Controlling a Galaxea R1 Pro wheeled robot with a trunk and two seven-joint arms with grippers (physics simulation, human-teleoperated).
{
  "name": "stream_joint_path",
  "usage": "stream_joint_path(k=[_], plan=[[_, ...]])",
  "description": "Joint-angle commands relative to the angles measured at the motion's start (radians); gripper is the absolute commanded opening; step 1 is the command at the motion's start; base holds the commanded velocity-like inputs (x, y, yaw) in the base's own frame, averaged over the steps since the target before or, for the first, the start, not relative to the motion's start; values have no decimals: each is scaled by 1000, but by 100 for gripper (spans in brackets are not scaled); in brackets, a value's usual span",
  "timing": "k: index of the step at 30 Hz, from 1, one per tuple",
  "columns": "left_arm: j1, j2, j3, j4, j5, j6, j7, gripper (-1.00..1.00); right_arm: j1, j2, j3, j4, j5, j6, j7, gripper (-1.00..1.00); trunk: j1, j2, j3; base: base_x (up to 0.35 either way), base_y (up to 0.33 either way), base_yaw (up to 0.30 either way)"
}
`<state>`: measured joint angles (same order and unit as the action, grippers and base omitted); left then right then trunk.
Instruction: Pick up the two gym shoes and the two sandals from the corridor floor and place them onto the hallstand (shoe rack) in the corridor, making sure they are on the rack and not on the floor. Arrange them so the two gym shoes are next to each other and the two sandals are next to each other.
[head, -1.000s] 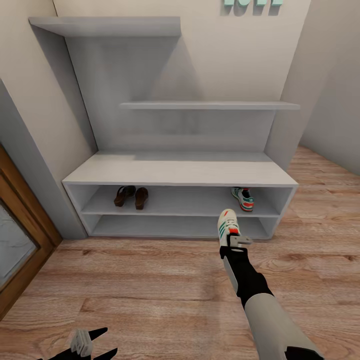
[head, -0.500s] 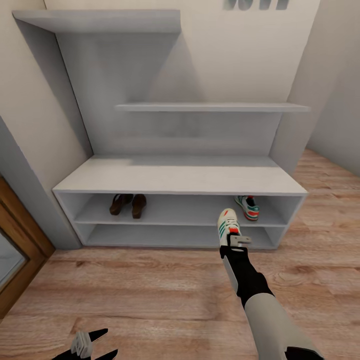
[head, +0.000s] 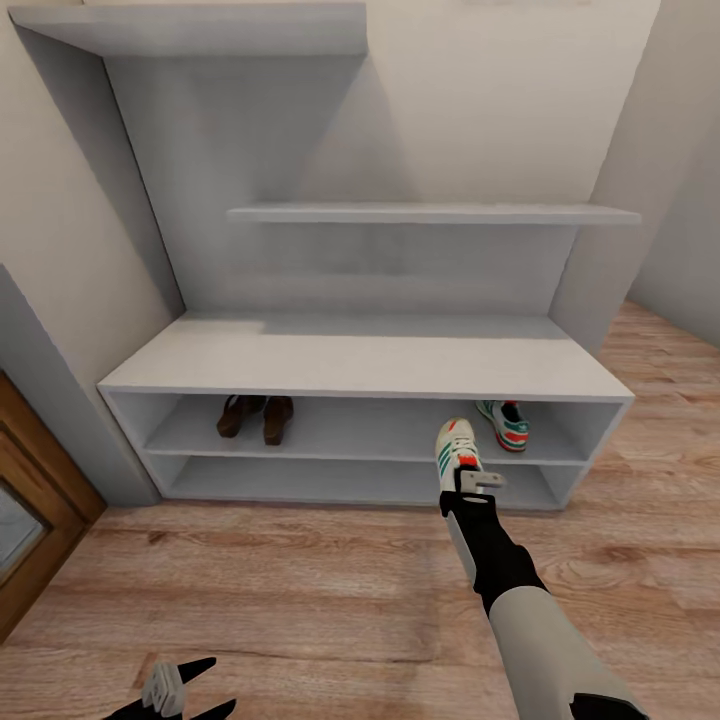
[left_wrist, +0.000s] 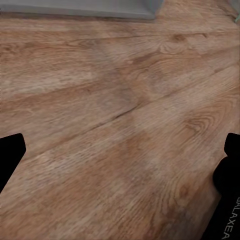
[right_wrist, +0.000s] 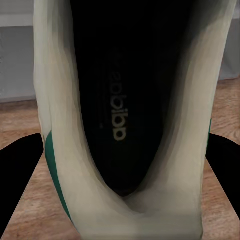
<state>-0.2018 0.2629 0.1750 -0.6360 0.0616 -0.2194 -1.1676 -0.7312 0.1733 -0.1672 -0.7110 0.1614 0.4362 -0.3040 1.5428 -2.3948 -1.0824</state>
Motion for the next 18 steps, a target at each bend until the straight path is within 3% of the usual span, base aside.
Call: stream_joint_path(k=[1, 12, 18], plan=[[-1, 1, 2, 1, 1, -6, -3, 100, 0, 1, -4, -2, 11, 7, 2, -100, 0, 0, -1, 3, 0, 3], [-2, 1, -3, 1, 1, -5, -4, 100, 0, 1, -6, -1, 11, 7, 2, -100, 34, -63, -36, 0, 0, 0], [-1, 1, -4, 0, 2, -6, -5, 100, 0, 1, -5, 4, 10, 7, 2, -100, 34, -63, -41, 0, 0, 0]])
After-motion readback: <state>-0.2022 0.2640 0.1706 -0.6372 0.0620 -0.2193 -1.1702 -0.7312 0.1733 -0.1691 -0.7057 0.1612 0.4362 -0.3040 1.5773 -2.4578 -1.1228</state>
